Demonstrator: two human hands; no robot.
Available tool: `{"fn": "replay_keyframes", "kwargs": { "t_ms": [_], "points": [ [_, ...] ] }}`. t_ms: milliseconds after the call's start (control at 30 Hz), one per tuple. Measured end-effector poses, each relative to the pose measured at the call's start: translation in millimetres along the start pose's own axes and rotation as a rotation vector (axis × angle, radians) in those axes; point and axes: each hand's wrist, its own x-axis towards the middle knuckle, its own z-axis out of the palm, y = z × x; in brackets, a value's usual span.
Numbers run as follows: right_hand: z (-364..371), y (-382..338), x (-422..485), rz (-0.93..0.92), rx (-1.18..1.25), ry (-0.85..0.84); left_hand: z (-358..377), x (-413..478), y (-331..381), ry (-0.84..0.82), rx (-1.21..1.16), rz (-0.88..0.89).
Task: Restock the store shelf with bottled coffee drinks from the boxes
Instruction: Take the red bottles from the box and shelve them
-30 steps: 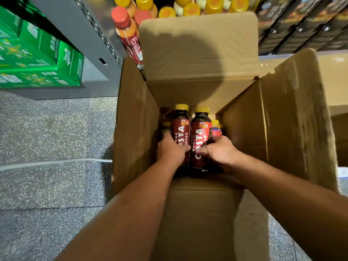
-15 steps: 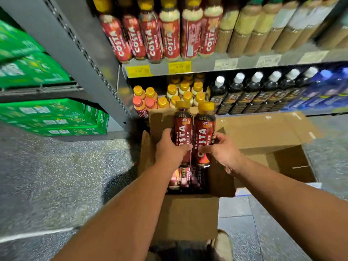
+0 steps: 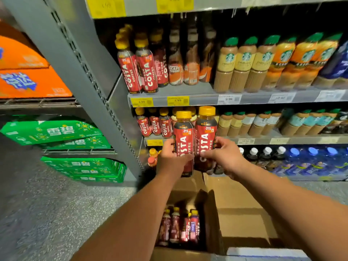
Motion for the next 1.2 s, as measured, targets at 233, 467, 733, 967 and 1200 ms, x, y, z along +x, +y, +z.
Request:
{"fn": "replay_keyframes", "kwargs": {
  "t_ms": [233,467,733,967,1200],
  "points": [
    [-7,-48,6,-0.096,0.017,-0.034,-2,9,46,0.068,-0.091,0.127],
    [2,-63,19,-0.1,-0.008,-0.009,-12,21,73,0.033,-0.167,0.158],
    [20,-95,48,-0.166,-0.023,0.004,-31,60,95,-0.012,-0.228,0.211],
    [27,-121,82,-0.252,-0.035,-0.007,-33,107,109,0.03,-0.202,0.264],
    [29,-145,135,-0.306,-0.009,-0.042,-23,153,120,0.146,-0.165,0.308]
  ]
}}
